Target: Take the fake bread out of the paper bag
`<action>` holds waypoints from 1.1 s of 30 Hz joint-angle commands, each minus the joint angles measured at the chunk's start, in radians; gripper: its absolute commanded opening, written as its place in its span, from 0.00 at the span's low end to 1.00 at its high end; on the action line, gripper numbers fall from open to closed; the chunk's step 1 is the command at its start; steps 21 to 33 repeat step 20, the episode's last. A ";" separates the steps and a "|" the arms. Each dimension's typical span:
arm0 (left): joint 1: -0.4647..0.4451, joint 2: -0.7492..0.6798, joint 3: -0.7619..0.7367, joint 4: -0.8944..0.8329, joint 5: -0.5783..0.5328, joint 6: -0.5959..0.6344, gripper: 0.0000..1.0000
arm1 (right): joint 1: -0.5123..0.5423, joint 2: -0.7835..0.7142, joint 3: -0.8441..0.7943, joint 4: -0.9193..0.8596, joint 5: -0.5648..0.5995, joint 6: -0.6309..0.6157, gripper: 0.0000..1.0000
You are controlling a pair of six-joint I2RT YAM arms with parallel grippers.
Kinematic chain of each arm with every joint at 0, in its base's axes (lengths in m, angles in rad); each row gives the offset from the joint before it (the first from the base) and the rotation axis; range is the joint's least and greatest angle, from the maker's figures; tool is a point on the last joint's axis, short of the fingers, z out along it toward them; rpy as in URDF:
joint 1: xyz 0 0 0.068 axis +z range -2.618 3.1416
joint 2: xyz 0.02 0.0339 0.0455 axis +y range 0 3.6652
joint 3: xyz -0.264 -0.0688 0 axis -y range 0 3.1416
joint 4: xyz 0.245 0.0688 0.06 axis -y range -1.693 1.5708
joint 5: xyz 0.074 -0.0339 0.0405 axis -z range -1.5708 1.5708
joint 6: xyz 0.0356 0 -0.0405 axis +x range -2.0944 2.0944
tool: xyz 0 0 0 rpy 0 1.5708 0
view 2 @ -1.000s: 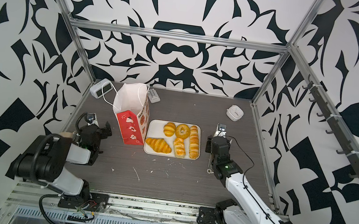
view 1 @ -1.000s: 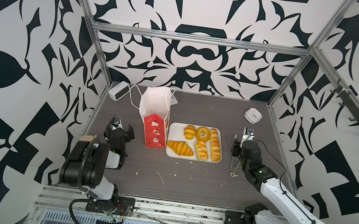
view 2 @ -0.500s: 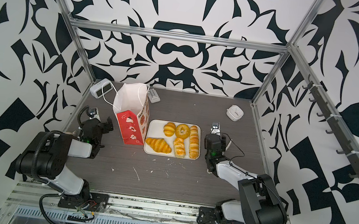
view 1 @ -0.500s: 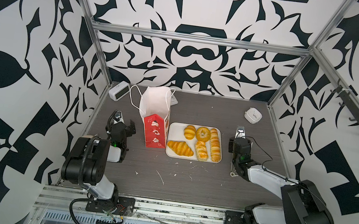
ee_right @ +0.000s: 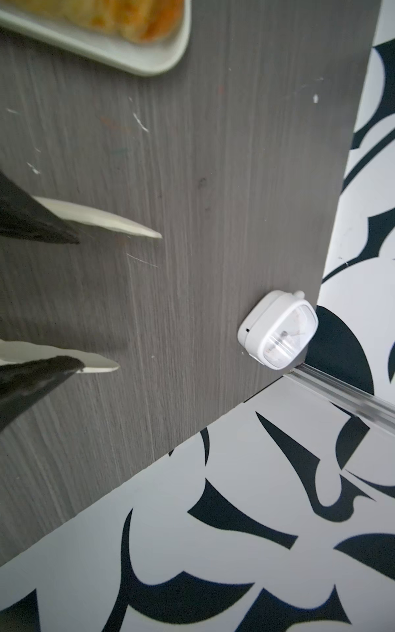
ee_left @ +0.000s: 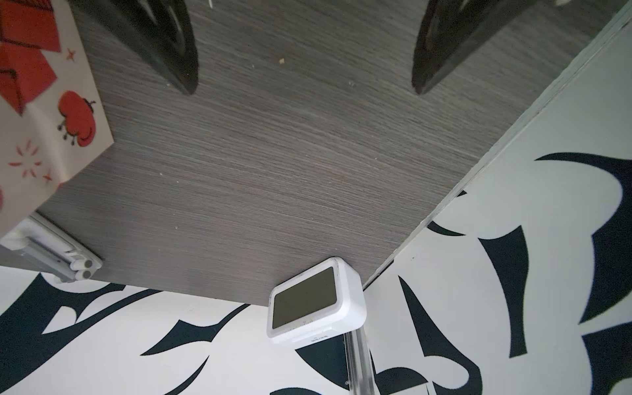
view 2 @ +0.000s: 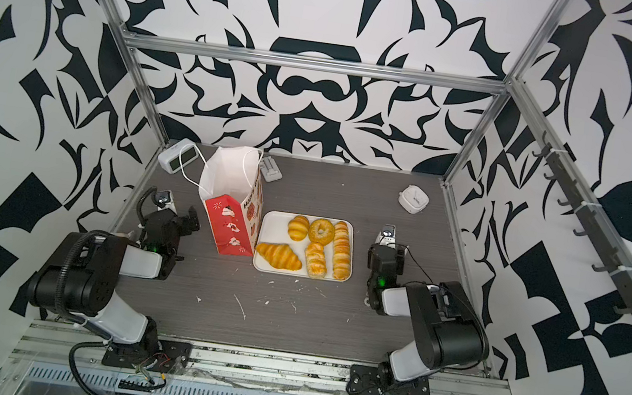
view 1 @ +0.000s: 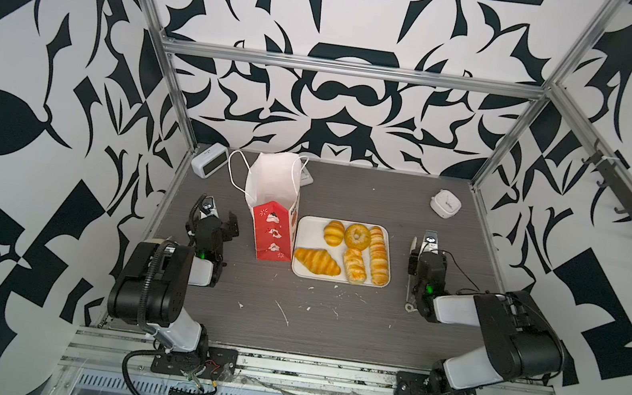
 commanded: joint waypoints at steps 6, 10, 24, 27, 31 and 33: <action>0.004 0.003 0.002 0.020 -0.014 -0.010 0.99 | -0.035 0.006 0.014 0.023 -0.072 0.054 0.64; 0.005 0.001 0.003 0.020 -0.014 -0.010 0.99 | -0.035 0.010 0.012 0.038 -0.069 0.050 0.73; 0.007 0.003 0.005 0.015 -0.010 -0.017 0.99 | -0.035 0.010 0.012 0.037 -0.069 0.050 0.73; 0.007 0.003 0.005 0.015 -0.010 -0.017 0.99 | -0.035 0.010 0.012 0.037 -0.069 0.050 0.73; 0.007 0.003 0.005 0.015 -0.010 -0.017 0.99 | -0.035 0.010 0.012 0.037 -0.069 0.050 0.73; 0.007 0.003 0.005 0.015 -0.010 -0.017 0.99 | -0.035 0.010 0.012 0.037 -0.069 0.050 0.73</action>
